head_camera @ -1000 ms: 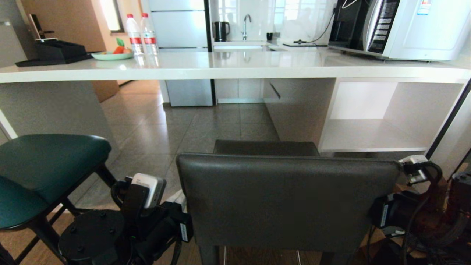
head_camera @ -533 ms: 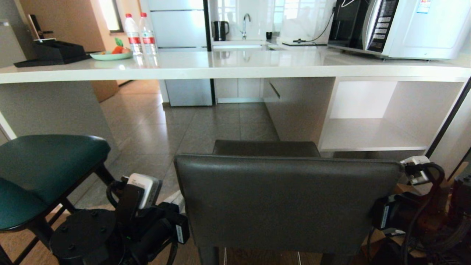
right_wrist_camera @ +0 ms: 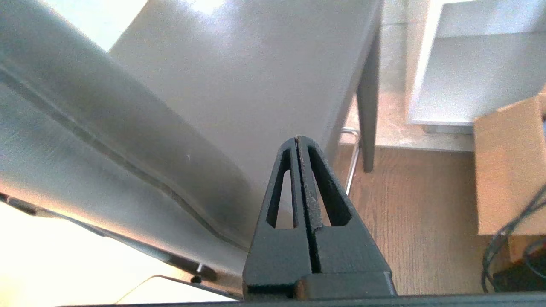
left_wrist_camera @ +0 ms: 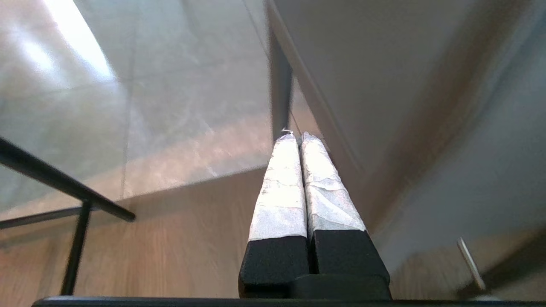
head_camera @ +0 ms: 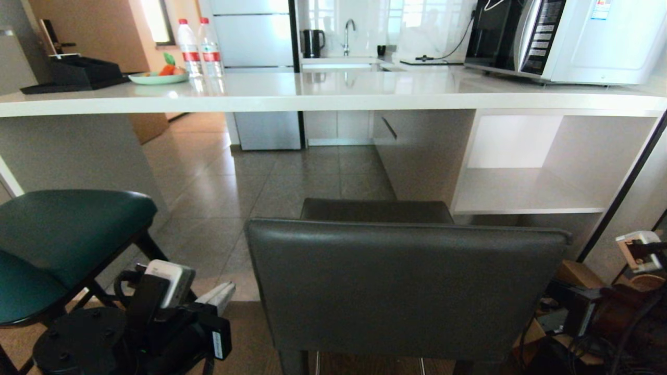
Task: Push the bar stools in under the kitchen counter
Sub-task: Pull the gray chair out from under the dining table, then push the blue chair back under the dining table
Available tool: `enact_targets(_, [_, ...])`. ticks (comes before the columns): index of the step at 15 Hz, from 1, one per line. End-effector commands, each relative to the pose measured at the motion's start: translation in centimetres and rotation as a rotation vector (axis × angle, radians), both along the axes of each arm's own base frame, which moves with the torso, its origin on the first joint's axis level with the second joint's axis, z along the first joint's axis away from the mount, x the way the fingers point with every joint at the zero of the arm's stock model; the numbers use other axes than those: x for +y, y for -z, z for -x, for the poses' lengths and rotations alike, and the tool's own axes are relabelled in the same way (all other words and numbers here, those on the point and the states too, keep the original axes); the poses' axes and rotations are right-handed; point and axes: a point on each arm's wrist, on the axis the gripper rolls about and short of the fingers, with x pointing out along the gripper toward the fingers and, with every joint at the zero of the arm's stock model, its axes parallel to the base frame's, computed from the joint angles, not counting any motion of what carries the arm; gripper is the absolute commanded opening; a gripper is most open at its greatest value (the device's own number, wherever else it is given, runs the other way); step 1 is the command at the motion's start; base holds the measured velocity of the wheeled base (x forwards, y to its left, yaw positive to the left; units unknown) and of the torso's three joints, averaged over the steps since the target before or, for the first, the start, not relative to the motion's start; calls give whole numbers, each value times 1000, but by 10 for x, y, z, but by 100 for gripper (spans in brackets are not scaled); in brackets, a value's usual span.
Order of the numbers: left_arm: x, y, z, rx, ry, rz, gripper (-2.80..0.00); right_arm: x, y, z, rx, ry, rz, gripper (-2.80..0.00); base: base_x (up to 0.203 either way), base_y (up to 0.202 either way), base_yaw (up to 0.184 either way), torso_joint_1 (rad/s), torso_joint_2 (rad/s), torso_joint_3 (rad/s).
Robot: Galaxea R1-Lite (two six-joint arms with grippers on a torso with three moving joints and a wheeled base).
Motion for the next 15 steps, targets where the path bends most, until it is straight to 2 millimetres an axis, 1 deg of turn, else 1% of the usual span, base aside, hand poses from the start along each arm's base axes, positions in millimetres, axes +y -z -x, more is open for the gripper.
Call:
enact_targets(1, [7,-11,5,-52,-29,36,-280,-8,-10,13,-68,47,-8,-280,0,0,0,0,0,0])
enact_targets(2, [14,-20,7,-92,-57,63,-280,-11,-12,20,-82,68,-10,-280,0,0,0,0,0,0])
enact_targets(4, [33,-39,12,-181,-133,117,-280,-13,-16,41,-111,64,-8,-280,0,0,0,0,0,0])
enact_targets(6, [48,-58,28,-284,-169,169,-280,-13,-26,67,-174,51,-3,-280,0,0,0,0,0,0])
enact_targets(8, [66,-71,48,-352,-219,189,-280,-14,-38,96,-207,45,-1,-280,0,0,0,0,0,0])
enact_targets(10, [82,-79,72,-395,-269,194,-280,-14,-45,131,-206,38,3,-280,0,0,0,0,0,0])
enact_targets(12, [95,-82,97,-408,-325,171,-280,-15,-42,165,-245,36,27,-280,0,0,0,0,0,0])
enact_targets(14, [106,-84,119,-426,-385,136,-280,-16,-38,190,-277,38,63,-280,0,0,0,0,0,0])
enact_targets(15, [109,-86,133,-454,-393,127,-280,-16,-44,203,-297,39,78,-280,0,0,0,0,0,0])
